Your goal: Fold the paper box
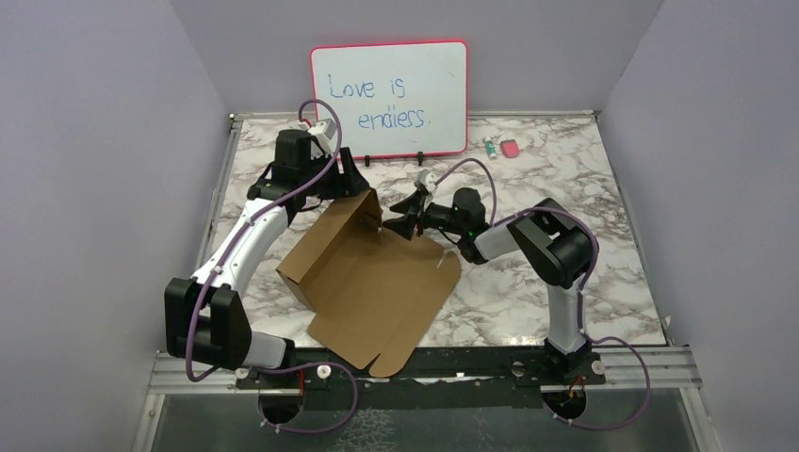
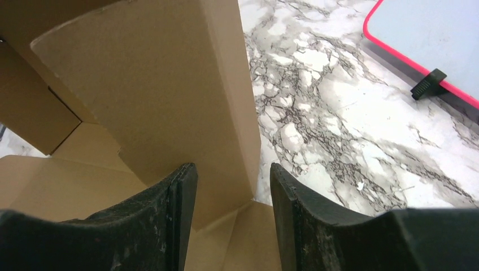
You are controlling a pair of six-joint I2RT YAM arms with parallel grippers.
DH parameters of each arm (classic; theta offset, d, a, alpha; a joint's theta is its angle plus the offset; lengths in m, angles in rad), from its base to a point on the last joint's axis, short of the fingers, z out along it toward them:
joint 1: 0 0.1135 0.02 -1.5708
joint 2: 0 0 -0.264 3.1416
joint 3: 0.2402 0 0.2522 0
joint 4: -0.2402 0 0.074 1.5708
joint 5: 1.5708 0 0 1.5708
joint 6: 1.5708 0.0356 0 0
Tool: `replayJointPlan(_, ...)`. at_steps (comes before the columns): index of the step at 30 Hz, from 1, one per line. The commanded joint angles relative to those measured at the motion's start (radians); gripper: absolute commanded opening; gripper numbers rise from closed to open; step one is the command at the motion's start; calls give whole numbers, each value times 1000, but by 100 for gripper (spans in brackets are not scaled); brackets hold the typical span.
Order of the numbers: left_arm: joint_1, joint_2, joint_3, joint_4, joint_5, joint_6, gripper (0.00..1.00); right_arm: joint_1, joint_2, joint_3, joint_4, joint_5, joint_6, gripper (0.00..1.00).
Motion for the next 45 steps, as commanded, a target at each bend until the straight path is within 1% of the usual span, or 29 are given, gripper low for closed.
replayJointPlan(1, 6, -7, -7, 48, 99, 10, 64, 10, 24, 40, 1, -62, -17, 56)
replayJointPlan(7, 7, -26, -18, 58, 108, 4, 63, 13, 31, 68, 10, -74, -6, 57)
replayJointPlan(12, 6, 1, -29, 64, 167, -2, 59, 20, 49, 96, 3, -72, -11, 57)
replayJointPlan(18, 8, 14, -39, 61, 178, 13, 54, 25, 67, 105, 43, -68, 7, 58)
replayJointPlan(24, 8, 38, -28, 12, 127, 52, 49, 35, 71, 123, 55, -54, 12, 58)
replayJointPlan(29, 7, 51, -11, -37, 28, 86, 47, 43, 102, 165, 57, -32, 19, 57)
replayJointPlan(33, 7, 69, -11, -45, 22, 96, 47, 49, 116, 180, 77, -5, 26, 56)
replayJointPlan(36, 7, 82, -7, -45, 64, 90, 47, 49, 118, 194, 72, -3, 30, 53)
replayJointPlan(41, 7, 84, -6, -19, 168, 72, 48, 59, 82, 166, 61, 4, 8, 48)
replayJointPlan(45, 16, 84, -11, 9, 241, 49, 50, 75, 59, 136, 59, 54, -31, 47)
